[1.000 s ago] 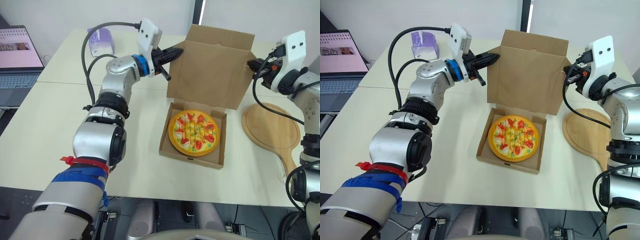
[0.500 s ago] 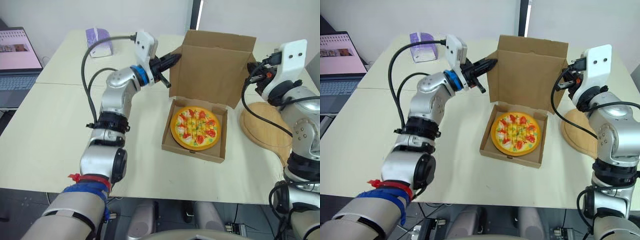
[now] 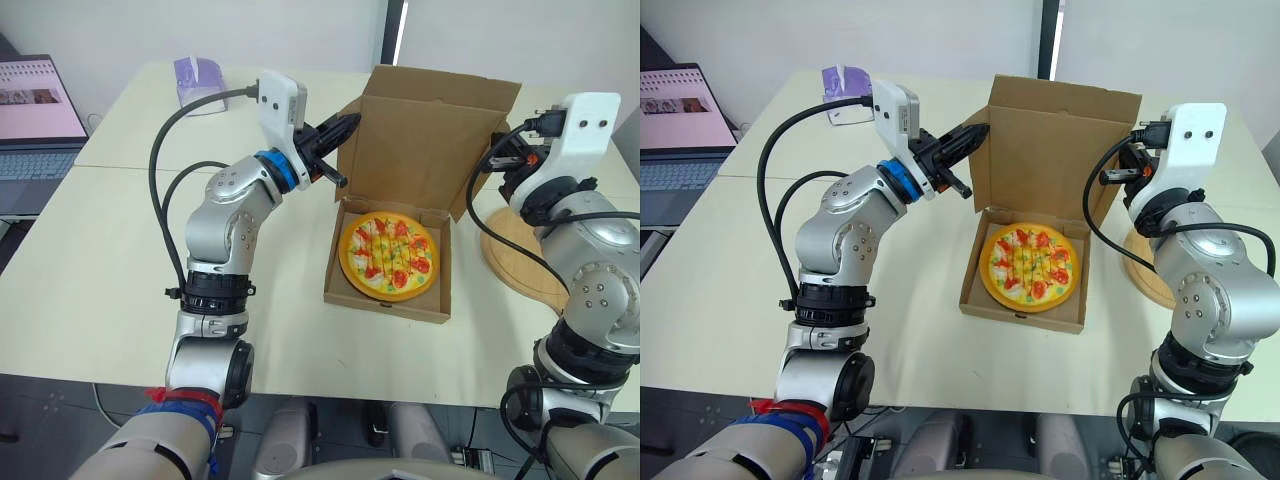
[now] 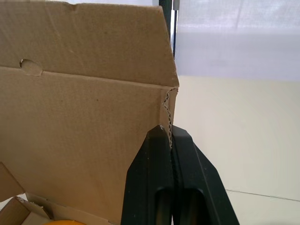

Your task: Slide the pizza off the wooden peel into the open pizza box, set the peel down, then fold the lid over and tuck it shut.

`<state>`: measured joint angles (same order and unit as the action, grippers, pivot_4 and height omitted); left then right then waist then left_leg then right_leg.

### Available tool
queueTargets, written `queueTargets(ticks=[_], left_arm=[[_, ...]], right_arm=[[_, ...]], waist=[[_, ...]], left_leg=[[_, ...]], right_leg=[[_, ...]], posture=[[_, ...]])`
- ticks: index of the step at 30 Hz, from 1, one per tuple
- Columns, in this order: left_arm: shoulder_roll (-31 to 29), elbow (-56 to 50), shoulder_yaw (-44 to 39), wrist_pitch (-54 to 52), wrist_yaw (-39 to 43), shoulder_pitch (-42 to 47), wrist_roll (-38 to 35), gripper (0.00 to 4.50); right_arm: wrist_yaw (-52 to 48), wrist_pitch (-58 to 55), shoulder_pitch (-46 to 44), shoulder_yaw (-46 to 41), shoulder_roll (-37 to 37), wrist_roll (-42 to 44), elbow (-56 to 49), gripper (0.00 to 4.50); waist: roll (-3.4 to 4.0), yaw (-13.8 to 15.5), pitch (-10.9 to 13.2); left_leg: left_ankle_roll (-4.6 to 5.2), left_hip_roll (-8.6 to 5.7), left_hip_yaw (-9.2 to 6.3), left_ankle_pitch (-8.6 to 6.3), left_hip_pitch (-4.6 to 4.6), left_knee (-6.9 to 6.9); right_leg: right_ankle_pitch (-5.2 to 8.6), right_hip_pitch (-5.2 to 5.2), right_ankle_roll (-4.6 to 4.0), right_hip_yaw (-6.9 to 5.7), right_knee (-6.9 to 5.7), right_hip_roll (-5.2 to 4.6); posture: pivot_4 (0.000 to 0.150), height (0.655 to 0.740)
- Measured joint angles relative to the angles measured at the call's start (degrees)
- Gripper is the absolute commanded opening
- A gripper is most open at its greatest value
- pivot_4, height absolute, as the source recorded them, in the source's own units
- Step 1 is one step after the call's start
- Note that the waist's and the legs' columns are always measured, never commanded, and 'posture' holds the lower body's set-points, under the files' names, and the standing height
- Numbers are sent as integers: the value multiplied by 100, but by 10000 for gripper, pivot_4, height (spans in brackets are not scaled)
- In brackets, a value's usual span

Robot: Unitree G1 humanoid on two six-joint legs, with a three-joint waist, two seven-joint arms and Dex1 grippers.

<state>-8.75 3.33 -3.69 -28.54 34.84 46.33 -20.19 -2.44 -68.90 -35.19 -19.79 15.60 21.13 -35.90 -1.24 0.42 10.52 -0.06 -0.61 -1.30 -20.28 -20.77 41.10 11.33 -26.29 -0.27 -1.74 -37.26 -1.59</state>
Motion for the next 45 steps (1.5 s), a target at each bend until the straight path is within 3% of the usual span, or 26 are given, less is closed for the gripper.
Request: queueTargets(ticks=[14,22,30,37,44,45], left_arm=[[237,-1044,257,283,-547,-1077,33,0],[194,-1343,346,466,-602,-1467,92,0],[-30,-1606,380,490,-394,-1719,-59,0],[-488,-1852,344,238,-24,-1897,-465,0],[-512,-1972,445,244,-34,-1991,-495,0],[-512,-1972,450,250,-36,-1991,-494,0]], right_arm=[[-1,-501,3,-196,-80,314,-282,201],[61,-1233,-4,-605,-566,491,-815,201],[70,-1961,40,-784,-863,491,-1391,201],[-35,-2268,683,-806,-1165,483,-2134,201],[-154,-2286,953,-793,-1116,475,-2263,201],[-163,-2287,973,-793,-1097,472,-2263,1960]], waist=[[8,4,-5],[13,-7,-8],[16,-39,-10],[19,-51,-12],[20,-54,-12],[20,-54,-12]], left_leg=[[2,0,-2,0,8,0],[18,4,-1,-8,15,0],[19,9,0,-9,18,-3],[22,10,3,-11,26,-4],[25,12,12,-13,80,-17],[26,13,11,-13,90,-22]], right_leg=[[0,13,0,0,4,0],[-1,15,-2,3,0,8],[-2,16,-4,7,2,18],[-2,19,-4,17,4,25],[-1,61,-4,27,13,33],[-1,72,-3,27,19,34]], posture=[[1500,7192],[1500,7192],[1500,7192],[1500,7192],[1500,7192],[1500,7192]])
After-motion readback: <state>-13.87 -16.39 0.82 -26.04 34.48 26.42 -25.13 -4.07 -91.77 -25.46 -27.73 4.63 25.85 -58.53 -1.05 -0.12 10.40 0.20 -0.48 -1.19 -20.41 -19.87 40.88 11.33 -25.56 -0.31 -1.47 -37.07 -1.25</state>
